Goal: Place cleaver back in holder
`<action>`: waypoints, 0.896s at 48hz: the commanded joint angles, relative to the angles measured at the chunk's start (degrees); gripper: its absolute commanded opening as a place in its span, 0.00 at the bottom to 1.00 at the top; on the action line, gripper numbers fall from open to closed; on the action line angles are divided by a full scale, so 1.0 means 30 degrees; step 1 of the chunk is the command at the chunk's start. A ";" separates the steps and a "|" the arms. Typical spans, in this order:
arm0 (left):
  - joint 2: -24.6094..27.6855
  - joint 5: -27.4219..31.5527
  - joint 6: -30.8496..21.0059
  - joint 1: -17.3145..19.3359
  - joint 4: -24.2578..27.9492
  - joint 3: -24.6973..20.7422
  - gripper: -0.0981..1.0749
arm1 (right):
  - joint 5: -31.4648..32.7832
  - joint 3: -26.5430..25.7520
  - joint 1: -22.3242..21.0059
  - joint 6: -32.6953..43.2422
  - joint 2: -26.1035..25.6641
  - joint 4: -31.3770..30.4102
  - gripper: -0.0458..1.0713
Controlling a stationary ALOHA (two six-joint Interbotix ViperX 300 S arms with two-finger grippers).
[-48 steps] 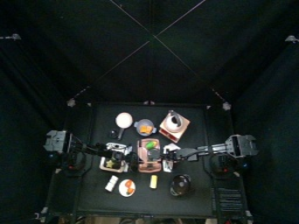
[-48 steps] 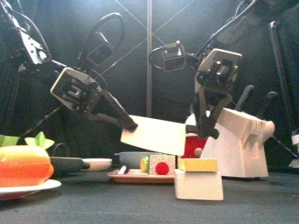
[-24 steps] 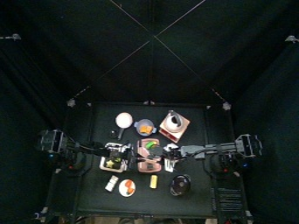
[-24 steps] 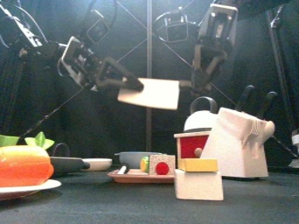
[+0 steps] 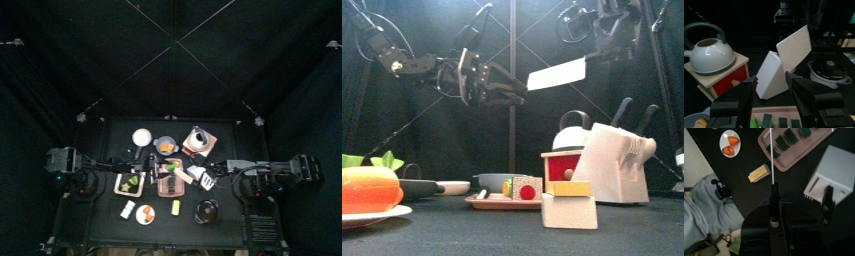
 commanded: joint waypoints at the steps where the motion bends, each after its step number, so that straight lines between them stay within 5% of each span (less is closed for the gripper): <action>1: 0.0439 -0.0264 -0.0029 0.0381 -0.0264 -0.1084 0.80 | 0.1377 -0.0029 0.0088 0.2725 -0.1348 -0.0293 0.35; 21: 0.4746 -0.0234 -0.0029 0.0527 -0.3281 -0.4893 0.80 | 0.5771 -0.0732 0.2373 0.8906 -0.2139 -0.0791 0.35; 43: 0.6416 0.1406 -0.0029 0.0146 -0.3428 -0.6650 0.80 | 0.6064 -0.0293 0.3076 0.9492 -0.1172 0.0498 0.35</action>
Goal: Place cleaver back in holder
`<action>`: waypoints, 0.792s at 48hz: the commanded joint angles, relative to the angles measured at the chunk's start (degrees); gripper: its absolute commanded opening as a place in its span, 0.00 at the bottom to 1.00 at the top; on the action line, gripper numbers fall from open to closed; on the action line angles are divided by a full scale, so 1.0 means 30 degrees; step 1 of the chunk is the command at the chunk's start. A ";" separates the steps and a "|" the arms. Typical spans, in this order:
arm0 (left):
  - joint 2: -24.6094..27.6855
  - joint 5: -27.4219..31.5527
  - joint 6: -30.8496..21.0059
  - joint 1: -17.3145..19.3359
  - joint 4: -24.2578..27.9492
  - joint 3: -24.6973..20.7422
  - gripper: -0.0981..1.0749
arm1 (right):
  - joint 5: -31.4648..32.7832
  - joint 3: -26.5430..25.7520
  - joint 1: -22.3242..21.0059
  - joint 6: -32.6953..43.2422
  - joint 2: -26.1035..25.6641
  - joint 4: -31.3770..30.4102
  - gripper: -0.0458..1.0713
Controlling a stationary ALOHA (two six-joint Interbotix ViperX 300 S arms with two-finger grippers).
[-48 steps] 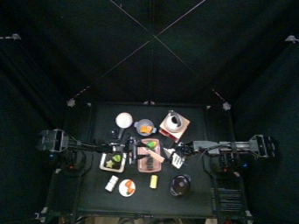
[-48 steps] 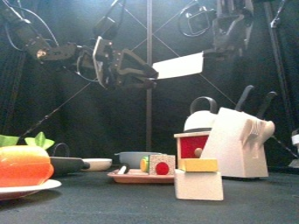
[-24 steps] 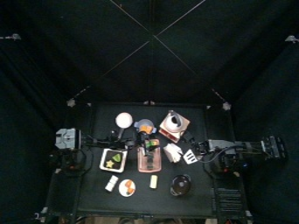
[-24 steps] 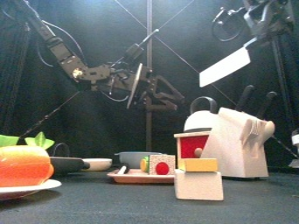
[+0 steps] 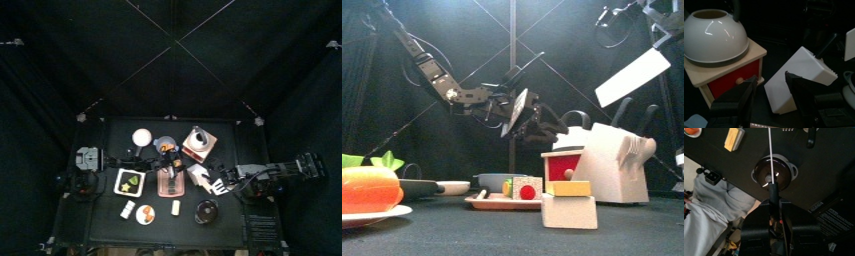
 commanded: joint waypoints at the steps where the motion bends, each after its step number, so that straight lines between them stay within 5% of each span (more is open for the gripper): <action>1: -0.0029 0.0352 0.0029 -0.0264 0.0029 -0.0762 0.80 | -0.0029 -0.0176 0.0059 0.0000 0.0088 0.0176 0.35; 19: 0.1318 0.2021 0.0029 -0.0674 0.0059 -0.2578 0.80 | 0.0059 0.0586 -0.0059 0.0029 0.0176 0.0410 0.35; 38: 0.1494 0.3076 0.0029 -0.0703 0.0264 -0.2842 0.80 | 0.0059 0.0937 -0.0117 0.0000 0.0352 0.0410 0.35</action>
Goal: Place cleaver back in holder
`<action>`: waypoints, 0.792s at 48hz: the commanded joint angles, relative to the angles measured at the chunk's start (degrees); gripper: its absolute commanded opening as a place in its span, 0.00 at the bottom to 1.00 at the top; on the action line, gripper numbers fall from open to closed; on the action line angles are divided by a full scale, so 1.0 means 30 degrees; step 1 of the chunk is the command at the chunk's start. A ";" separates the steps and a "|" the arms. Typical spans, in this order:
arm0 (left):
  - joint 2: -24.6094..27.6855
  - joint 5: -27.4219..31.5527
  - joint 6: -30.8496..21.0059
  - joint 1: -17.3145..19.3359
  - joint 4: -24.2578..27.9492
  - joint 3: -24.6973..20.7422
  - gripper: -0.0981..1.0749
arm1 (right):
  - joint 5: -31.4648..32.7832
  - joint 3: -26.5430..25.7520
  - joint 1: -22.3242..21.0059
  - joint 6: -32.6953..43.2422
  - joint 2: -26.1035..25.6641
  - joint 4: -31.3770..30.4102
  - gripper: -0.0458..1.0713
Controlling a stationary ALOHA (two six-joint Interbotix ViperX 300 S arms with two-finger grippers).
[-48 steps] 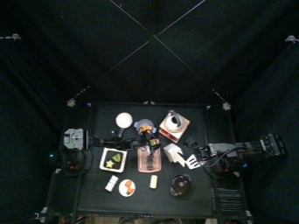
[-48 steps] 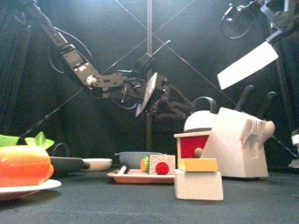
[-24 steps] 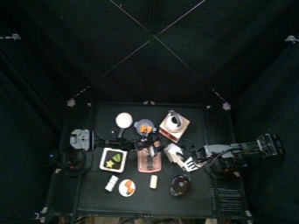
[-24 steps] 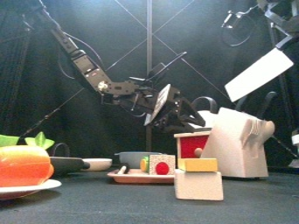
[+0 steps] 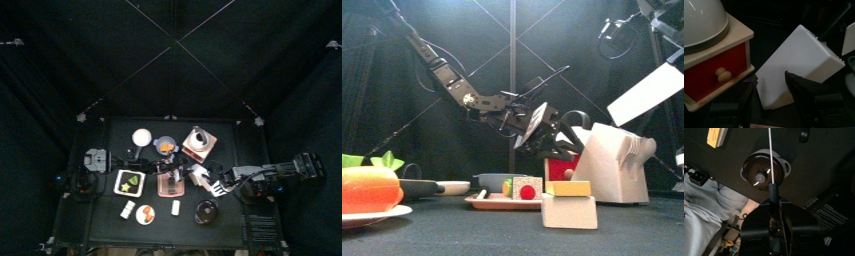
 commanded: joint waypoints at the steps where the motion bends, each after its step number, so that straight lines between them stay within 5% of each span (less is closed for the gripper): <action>1: -0.0352 -0.0059 0.0000 0.0000 0.0117 -0.0498 0.80 | -0.0029 -0.0059 -0.0029 0.0000 -0.0029 0.0059 0.35; 38: -0.0410 -0.0059 0.0029 0.0029 0.0322 -0.0557 0.80 | 0.1172 -0.1084 -0.0615 -0.0176 0.1084 0.0205 0.35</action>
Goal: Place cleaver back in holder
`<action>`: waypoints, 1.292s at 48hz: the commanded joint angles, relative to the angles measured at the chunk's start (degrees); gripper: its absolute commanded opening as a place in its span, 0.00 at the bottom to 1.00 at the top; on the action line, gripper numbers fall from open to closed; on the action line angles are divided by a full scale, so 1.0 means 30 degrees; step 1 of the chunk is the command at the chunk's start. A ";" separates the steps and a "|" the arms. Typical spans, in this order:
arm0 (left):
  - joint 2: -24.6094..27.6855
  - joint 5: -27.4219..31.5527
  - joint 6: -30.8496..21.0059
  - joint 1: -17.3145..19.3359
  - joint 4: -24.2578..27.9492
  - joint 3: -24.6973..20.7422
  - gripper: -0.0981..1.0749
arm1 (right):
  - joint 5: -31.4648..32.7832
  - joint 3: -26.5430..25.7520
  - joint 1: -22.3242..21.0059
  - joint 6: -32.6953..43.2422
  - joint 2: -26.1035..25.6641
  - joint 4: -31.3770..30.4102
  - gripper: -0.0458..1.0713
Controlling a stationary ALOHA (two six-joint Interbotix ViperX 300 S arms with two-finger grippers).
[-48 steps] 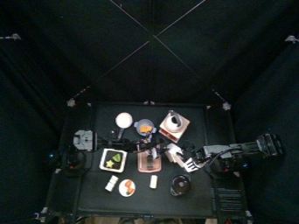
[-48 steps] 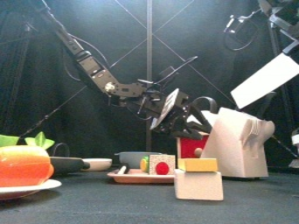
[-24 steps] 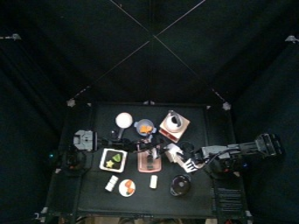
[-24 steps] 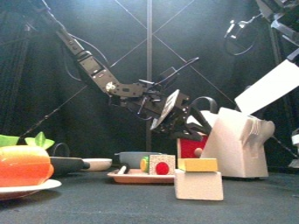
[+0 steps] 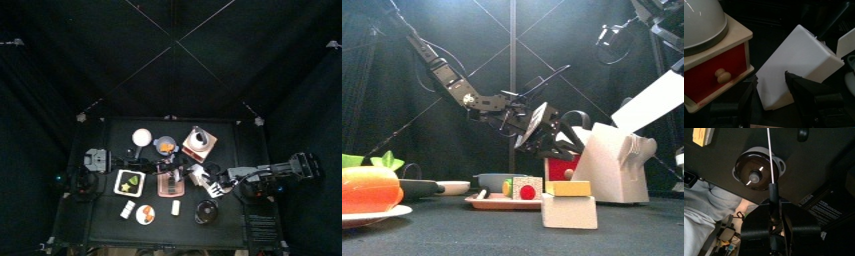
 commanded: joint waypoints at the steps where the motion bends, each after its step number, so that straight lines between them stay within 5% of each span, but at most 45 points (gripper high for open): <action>1: -0.0410 -0.0059 0.0029 0.0000 0.0088 -0.0527 0.80 | 0.0439 -0.0762 -0.0293 -0.0029 -0.0088 0.0029 0.35; 19: -0.0410 -0.0059 0.0029 0.0000 0.0410 -0.0557 0.80 | 0.1641 -0.2168 -0.1260 -0.0996 0.0703 0.0322 0.35; 34: -0.0469 -0.0059 0.0029 -0.0029 0.0410 -0.0439 0.80 | 0.5215 -0.4805 -0.1992 -0.1494 0.1875 0.0557 0.35; 62: -0.0527 -0.0029 0.0000 -0.0088 0.0908 -0.0410 0.80 | 0.5596 -0.5273 -0.2842 -0.3223 0.3340 0.1875 0.35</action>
